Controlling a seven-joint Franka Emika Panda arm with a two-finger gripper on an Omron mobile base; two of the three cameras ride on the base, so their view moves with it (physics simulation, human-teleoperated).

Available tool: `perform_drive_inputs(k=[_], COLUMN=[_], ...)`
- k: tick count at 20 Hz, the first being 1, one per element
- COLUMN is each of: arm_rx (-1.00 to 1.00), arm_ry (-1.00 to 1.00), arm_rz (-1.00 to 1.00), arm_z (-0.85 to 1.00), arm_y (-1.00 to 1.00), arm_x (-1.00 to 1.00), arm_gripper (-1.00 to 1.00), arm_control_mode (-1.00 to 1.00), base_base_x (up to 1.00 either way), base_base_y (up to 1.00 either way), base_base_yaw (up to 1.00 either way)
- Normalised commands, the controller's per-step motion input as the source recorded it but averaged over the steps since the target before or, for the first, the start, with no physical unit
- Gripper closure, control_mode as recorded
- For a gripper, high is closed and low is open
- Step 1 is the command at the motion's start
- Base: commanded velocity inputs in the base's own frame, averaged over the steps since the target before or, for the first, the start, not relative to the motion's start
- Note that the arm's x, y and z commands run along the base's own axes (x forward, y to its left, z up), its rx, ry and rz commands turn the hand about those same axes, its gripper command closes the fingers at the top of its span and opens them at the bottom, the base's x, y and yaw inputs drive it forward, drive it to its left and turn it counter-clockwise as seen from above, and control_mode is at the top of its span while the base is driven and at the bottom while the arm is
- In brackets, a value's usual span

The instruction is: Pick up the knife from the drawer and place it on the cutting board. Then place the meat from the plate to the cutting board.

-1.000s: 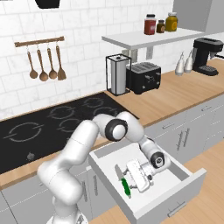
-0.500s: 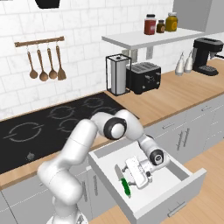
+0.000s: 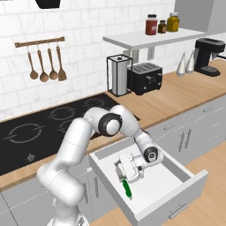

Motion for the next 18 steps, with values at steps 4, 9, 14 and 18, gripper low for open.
perform_drive_inputs(k=[4, 9, 14, 18], arm_rx=[0.00, -0.04, -0.05, 0.00], arm_ry=[0.13, 0.12, 0.00, -0.06], arm_rz=[-0.10, -0.08, -0.09, -0.02], arm_z=[0.01, -0.06, -0.21, -0.22], arm_y=[0.39, 0.23, 0.03, -0.04], arm_x=[0.13, 0.07, 0.14, 0.13], arm_gripper=[-1.00, -1.00, -1.00, -1.00], arm_control_mode=[-1.00, -1.00, -1.00, -1.00], base_base_x=[0.00, 0.00, 0.00, 0.00], base_base_y=[0.00, 0.00, 0.00, 0.00], base_base_yaw=[0.00, 0.00, 0.00, 0.00])
